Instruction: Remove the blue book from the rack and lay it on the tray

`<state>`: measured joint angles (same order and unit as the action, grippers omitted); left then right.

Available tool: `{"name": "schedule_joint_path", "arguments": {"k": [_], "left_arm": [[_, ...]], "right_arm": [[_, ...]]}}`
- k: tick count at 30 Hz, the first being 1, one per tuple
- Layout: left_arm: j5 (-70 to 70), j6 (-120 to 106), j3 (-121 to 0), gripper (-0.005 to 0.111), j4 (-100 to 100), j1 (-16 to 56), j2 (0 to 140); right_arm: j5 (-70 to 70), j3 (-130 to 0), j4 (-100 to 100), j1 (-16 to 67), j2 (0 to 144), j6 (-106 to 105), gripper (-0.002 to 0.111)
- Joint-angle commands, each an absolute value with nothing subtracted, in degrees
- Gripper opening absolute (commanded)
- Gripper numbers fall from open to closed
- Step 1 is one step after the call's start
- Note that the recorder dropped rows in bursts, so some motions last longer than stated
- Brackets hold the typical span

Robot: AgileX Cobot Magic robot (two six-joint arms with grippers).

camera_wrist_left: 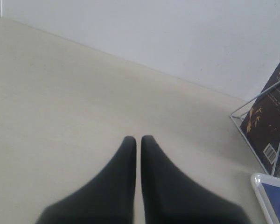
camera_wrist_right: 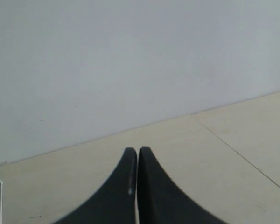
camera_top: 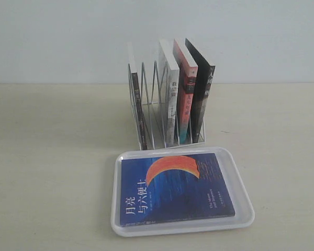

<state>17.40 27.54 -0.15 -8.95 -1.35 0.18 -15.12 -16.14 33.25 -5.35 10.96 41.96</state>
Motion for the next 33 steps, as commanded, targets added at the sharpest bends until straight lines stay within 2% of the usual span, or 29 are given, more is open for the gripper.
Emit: {"name": "schedule_joint_path", "arguments": {"k": [1,5,10,13,20,29,33], "left_arm": [[16.69,27.29,0.00,0.004,-8.98,-1.49,0.00],[16.69,27.29,0.00,0.004,-8.98,-1.49,0.00],[16.69,27.29,0.00,0.004,-8.98,-1.49,0.00],[16.69,27.29,0.00,0.004,-8.98,-1.49,0.00],[16.69,27.29,0.00,0.004,-8.98,-1.49,0.00],[16.69,27.29,0.00,0.004,-8.98,-1.49,0.00],[16.69,27.29,0.00,0.004,-8.98,-1.49,0.00]], "right_arm": [[-10.26,-14.95,33.09,-5.62,9.83,41.86,0.000],[-6.56,-14.73,30.43,-5.62,8.59,37.39,0.000],[-8.37,-14.73,7.36,-5.62,6.47,8.42,0.000],[-8.37,-14.73,-1.14,-5.62,6.46,0.00,0.000],[-13.06,-14.24,-2.30,-5.62,5.27,-0.56,0.000],[-10.22,0.00,-2.67,-5.62,0.00,1.26,0.000],[-16.97,0.00,-2.47,-5.62,0.00,1.75,0.000]]}}
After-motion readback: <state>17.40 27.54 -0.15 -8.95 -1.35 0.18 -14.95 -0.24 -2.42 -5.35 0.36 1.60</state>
